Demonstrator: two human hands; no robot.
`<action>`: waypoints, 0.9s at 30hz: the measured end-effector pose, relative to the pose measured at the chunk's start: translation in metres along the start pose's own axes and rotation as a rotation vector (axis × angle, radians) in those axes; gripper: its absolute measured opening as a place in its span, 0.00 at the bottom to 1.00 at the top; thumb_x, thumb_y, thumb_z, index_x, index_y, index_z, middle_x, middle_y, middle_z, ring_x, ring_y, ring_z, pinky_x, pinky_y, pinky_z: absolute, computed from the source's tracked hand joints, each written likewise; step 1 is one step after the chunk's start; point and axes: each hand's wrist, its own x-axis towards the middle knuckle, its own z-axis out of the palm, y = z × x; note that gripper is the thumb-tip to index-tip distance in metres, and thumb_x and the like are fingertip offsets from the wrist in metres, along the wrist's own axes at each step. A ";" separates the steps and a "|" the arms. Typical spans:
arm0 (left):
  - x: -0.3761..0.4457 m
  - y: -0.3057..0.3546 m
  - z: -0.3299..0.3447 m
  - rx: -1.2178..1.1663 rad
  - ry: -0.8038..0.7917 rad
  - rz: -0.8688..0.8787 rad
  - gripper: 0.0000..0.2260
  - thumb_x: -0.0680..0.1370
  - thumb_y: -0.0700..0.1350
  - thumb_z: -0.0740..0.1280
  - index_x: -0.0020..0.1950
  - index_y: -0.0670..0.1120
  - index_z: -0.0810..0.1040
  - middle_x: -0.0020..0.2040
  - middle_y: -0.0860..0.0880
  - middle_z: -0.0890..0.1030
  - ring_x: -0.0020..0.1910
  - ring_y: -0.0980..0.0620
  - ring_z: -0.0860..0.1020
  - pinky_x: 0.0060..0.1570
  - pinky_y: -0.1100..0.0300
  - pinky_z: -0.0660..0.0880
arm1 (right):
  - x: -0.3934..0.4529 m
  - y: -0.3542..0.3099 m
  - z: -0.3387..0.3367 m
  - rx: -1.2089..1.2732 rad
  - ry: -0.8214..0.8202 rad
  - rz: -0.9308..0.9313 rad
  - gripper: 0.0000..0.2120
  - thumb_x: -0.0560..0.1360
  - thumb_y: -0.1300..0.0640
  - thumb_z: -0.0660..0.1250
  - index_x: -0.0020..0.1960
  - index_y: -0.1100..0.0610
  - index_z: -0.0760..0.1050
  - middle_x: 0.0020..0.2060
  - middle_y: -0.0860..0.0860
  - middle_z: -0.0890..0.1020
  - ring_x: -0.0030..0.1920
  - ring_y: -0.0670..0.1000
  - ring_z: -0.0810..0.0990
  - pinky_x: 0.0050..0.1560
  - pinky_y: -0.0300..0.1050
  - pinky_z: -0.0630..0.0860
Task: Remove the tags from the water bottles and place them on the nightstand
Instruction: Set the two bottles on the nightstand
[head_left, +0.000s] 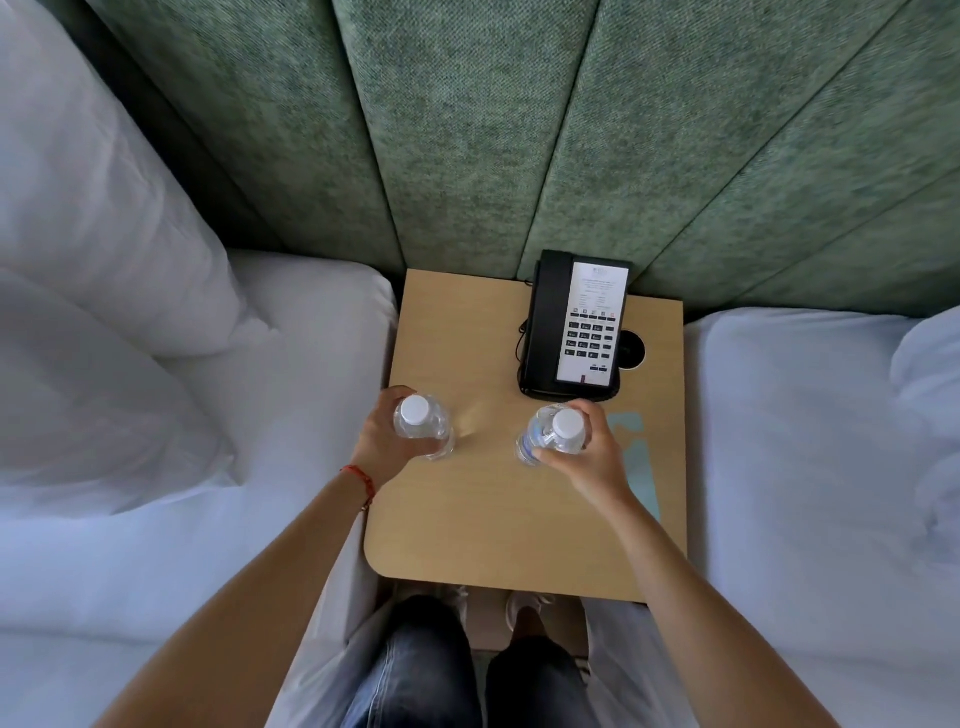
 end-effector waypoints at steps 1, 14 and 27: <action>-0.001 -0.001 0.000 0.011 -0.013 0.003 0.30 0.60 0.36 0.79 0.56 0.48 0.69 0.49 0.54 0.74 0.46 0.60 0.73 0.41 0.71 0.70 | 0.000 0.002 -0.003 0.006 -0.014 0.006 0.28 0.59 0.59 0.78 0.49 0.38 0.67 0.44 0.37 0.77 0.46 0.33 0.75 0.44 0.28 0.70; -0.016 -0.013 0.002 0.011 -0.073 0.011 0.34 0.59 0.36 0.79 0.59 0.49 0.68 0.54 0.50 0.75 0.52 0.52 0.74 0.51 0.60 0.72 | -0.014 0.010 -0.006 -0.009 -0.119 0.021 0.32 0.60 0.61 0.79 0.57 0.48 0.66 0.51 0.40 0.73 0.51 0.38 0.73 0.43 0.20 0.67; -0.075 -0.017 0.010 -0.023 0.161 -0.133 0.22 0.75 0.47 0.67 0.67 0.45 0.67 0.65 0.45 0.73 0.63 0.47 0.71 0.59 0.56 0.68 | -0.061 0.010 -0.010 0.194 0.083 0.114 0.21 0.71 0.62 0.70 0.62 0.57 0.69 0.60 0.52 0.75 0.60 0.51 0.75 0.61 0.47 0.71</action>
